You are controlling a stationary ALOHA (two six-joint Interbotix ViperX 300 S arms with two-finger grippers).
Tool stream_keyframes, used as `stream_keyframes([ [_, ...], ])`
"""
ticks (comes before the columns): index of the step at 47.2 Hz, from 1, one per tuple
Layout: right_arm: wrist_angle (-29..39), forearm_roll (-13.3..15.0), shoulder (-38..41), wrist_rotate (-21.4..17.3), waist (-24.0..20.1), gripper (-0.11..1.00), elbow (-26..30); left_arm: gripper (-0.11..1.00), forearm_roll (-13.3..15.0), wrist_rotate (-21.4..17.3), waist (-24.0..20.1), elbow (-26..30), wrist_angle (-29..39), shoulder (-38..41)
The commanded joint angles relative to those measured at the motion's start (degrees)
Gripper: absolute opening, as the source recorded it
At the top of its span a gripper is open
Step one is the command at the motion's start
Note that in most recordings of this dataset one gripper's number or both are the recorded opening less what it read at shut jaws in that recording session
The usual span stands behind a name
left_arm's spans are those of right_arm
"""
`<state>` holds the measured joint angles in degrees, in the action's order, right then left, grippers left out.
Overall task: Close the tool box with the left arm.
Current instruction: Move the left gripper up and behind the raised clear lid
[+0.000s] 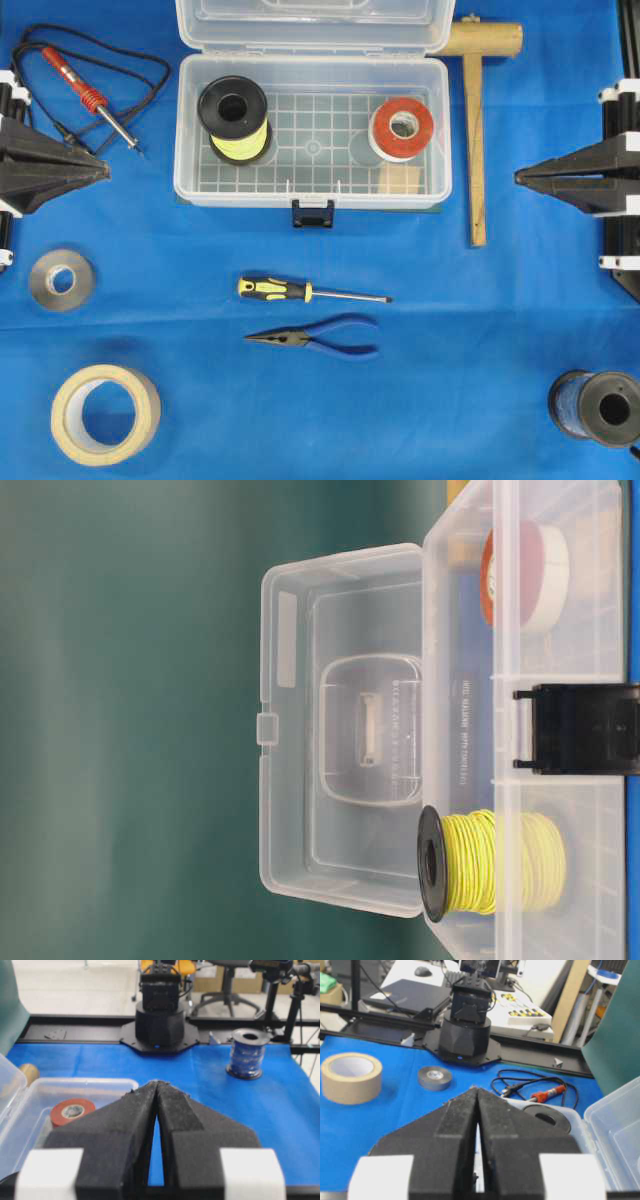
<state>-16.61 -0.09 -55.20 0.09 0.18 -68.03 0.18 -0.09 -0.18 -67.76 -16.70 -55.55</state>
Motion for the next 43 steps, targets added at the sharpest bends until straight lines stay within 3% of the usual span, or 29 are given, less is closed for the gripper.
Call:
stream_keyframes([
  [1, -0.1, 0.2, 0.5, -0.4, 1.3, 0.00, 2.8, 0.00, 1.4, -0.9, -0.4, 1.5, -0.4, 0.9],
  [9, 3.0, 0.2, 1.1, -0.4, 2.3, 0.00, 4.0, 0.00, 1.5, -2.4, -1.2, 3.8, 0.4, 1.9],
  [15, 3.5, 0.2, 1.1, -0.4, 3.1, 0.00, 4.0, 0.00, 1.5, -3.4, -5.0, 6.6, 2.9, 3.0],
  [25, 4.4, 0.2, 1.7, -0.4, 3.6, 0.00, 3.9, 0.00, 1.5, -4.7, -15.7, 15.7, 18.1, 7.4],
  [32, 5.2, 0.3, 1.9, -0.4, 3.6, 0.00, 3.9, 0.02, 1.5, -9.3, -21.6, 22.1, 26.2, 12.2],
  [36, 5.7, 0.2, 1.9, -0.4, 3.6, 0.00, 3.9, 0.16, 1.5, -11.7, -24.1, 25.0, 27.7, 15.5],
  [43, 6.8, 0.2, 2.0, -0.4, 3.6, 0.00, 3.8, 0.59, 1.3, -12.6, -28.0, 28.9, 29.3, 20.6],
])
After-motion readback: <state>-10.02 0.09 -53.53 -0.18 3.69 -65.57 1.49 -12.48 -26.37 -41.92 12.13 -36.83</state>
